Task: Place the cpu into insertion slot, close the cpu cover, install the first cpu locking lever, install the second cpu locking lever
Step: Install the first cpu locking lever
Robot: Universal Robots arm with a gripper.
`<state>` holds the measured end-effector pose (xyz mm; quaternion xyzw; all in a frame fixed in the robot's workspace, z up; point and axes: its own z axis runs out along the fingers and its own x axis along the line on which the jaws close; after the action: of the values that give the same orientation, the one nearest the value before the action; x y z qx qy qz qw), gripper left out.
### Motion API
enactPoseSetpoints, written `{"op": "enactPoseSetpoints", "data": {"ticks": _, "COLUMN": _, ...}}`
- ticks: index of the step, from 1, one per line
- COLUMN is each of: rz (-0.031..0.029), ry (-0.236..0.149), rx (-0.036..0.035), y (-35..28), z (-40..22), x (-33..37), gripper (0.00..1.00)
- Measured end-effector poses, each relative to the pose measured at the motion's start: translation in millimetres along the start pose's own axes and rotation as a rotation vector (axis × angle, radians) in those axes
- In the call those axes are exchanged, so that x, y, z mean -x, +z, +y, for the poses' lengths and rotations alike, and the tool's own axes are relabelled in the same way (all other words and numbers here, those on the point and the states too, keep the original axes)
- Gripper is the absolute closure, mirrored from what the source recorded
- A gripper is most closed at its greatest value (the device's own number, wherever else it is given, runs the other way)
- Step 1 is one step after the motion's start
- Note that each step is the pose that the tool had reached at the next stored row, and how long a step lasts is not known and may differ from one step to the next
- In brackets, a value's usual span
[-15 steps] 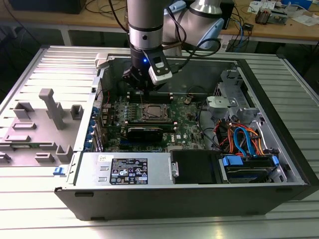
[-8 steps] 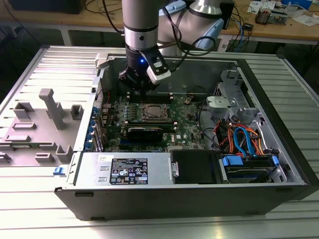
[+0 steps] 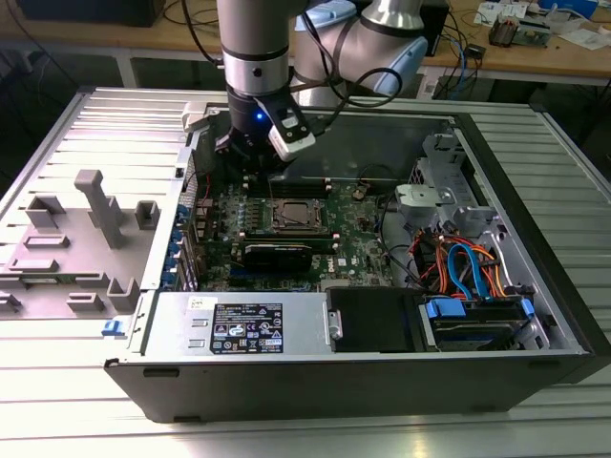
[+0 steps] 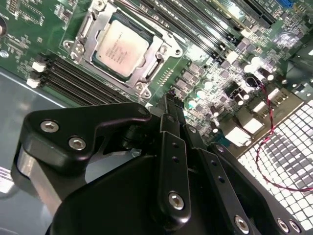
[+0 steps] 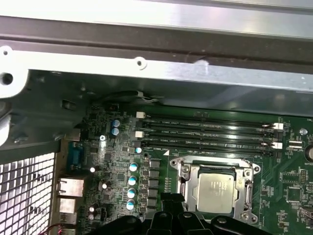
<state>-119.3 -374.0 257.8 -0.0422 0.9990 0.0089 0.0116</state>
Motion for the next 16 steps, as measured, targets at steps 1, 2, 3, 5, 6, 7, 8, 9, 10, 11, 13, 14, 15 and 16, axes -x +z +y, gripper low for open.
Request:
{"op": "enactPoseSetpoints", "data": {"ticks": 1, "rz": 0.0, "ry": -0.004, "rx": 0.0002, "y": 0.0, "z": 0.1, "x": -0.6, "gripper": 0.89}}
{"op": "enactPoseSetpoints", "data": {"ticks": 2, "rz": 0.0001, "ry": -0.009, "rx": 0.0002, "y": 0.0, "z": 0.2, "x": -0.9, "gripper": 0.89}}
{"op": "enactPoseSetpoints", "data": {"ticks": 3, "rz": 0.0003, "ry": -0.016, "rx": 0.0004, "y": 0.1, "z": 0.7, "x": -1.3, "gripper": 0.89}}
{"op": "enactPoseSetpoints", "data": {"ticks": 5, "rz": 0.0004, "ry": -0.021, "rx": 0.0005, "y": 0.3, "z": 3.9, "x": -1.3, "gripper": 0.89}}
{"op": "enactPoseSetpoints", "data": {"ticks": 6, "rz": 0.0003, "ry": -0.025, "rx": 0.0007, "y": 0.5, "z": 5.7, "x": -1.4, "gripper": 0.89}}
{"op": "enactPoseSetpoints", "data": {"ticks": 7, "rz": 0.0004, "ry": -0.026, "rx": 0.0007, "y": 0.6, "z": 7.6, "x": -1.4, "gripper": 0.89}}
{"op": "enactPoseSetpoints", "data": {"ticks": 8, "rz": 0.0004, "ry": -0.026, "rx": 0.0007, "y": 0.6, "z": 9.3, "x": -1.3, "gripper": 0.89}}
{"op": "enactPoseSetpoints", "data": {"ticks": 9, "rz": 0.0004, "ry": -0.026, "rx": 0.0007, "y": 0.7, "z": 12.0, "x": -1.2, "gripper": 0.89}}
{"op": "enactPoseSetpoints", "data": {"ticks": 10, "rz": 0.0004, "ry": -0.027, "rx": 0.0008, "y": 0.7, "z": 15.5, "x": -1.0, "gripper": 0.89}}
{"op": "enactPoseSetpoints", "data": {"ticks": 11, "rz": 0.0005, "ry": -0.028, "rx": 0.0008, "y": 0.7, "z": 16.7, "x": -0.9, "gripper": 0.89}}
{"op": "enactPoseSetpoints", "data": {"ticks": 13, "rz": 0.0004, "ry": -0.03, "rx": 0.001, "y": 0.7, "z": 20.4, "x": -0.8, "gripper": 0.89}}
{"op": "enactPoseSetpoints", "data": {"ticks": 14, "rz": 0.0005, "ry": -0.031, "rx": 0.0009, "y": 0.4, "z": 21.3, "x": -0.8, "gripper": 0.89}}
{"op": "enactPoseSetpoints", "data": {"ticks": 15, "rz": 0.0005, "ry": -0.032, "rx": 0.0009, "y": 0.1, "z": 22.1, "x": -0.9, "gripper": 0.89}}
{"op": "enactPoseSetpoints", "data": {"ticks": 16, "rz": 0.0006, "ry": -0.033, "rx": 0.0009, "y": -0.4, "z": 23.8, "x": -0.8, "gripper": 0.89}}
